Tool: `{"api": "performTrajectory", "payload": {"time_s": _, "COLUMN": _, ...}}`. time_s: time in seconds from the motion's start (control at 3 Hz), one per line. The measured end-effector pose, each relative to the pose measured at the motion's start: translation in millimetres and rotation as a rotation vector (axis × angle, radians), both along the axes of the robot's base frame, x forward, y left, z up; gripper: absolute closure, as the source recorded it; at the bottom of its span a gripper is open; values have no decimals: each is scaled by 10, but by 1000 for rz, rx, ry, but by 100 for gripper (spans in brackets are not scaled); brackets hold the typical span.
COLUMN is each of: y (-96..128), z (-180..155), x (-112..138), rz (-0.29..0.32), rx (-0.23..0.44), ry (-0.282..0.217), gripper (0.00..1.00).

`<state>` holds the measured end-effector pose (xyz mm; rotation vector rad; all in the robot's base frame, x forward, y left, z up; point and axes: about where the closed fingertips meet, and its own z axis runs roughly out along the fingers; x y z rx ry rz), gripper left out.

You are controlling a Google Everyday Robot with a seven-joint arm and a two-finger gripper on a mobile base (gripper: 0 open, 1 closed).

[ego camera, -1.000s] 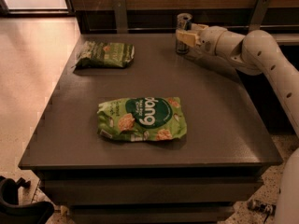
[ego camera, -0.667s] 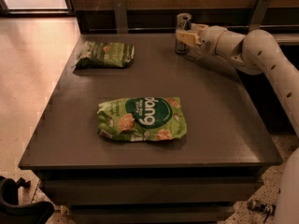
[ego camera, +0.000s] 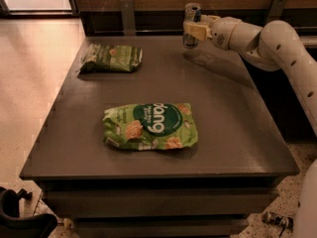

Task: Pick redbull can

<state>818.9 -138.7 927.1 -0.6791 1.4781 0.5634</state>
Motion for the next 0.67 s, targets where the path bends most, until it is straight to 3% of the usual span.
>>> {"api": "performTrajectory", "payload": {"time_s": 0.33, "y": -19, "z": 460, "x": -171, "rz": -29, "rx": -49, "ry": -26, "gripper": 100}}
{"api": "performTrajectory", "payload": {"time_s": 0.67, "y": -31, "z": 681, "x": -275, "rz": -45, "rx": -74, "ry": -40, "gripper": 100}}
